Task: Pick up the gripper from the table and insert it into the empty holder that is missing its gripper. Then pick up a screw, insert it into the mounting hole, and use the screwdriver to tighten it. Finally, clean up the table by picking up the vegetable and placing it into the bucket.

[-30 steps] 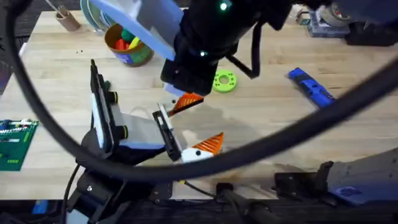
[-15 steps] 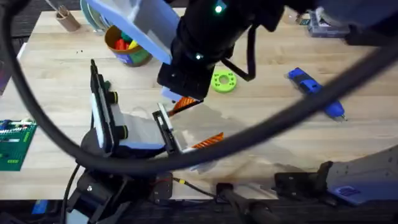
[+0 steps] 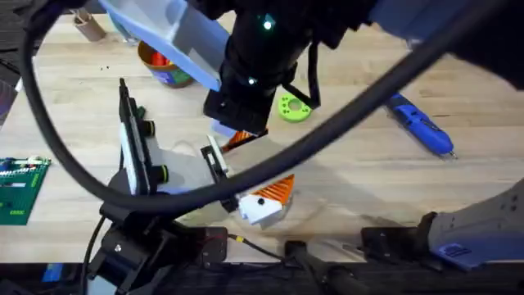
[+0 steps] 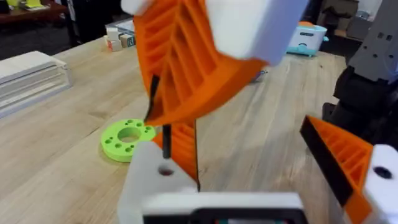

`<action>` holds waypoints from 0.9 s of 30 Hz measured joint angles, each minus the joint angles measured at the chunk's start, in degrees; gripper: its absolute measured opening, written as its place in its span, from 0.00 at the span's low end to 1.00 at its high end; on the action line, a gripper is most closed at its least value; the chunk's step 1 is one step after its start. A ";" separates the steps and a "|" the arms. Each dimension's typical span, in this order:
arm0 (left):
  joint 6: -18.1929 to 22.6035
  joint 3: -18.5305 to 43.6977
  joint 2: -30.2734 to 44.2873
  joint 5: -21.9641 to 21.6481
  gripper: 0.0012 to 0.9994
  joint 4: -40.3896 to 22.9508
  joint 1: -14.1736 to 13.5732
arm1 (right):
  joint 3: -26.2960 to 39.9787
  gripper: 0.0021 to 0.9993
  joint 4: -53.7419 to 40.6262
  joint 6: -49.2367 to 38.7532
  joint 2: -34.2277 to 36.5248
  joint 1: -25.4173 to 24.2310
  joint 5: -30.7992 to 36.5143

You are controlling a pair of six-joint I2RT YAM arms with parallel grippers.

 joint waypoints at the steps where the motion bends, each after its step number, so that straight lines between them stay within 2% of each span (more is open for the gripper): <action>1: 0.00 0.00 0.00 0.00 0.99 0.00 0.00 | 0.00 0.01 0.00 0.02 0.00 0.00 0.00; 27: -1.49 0.00 0.28 0.15 0.99 -0.13 0.00 | 0.26 0.01 -0.06 0.02 2.67 -0.04 0.00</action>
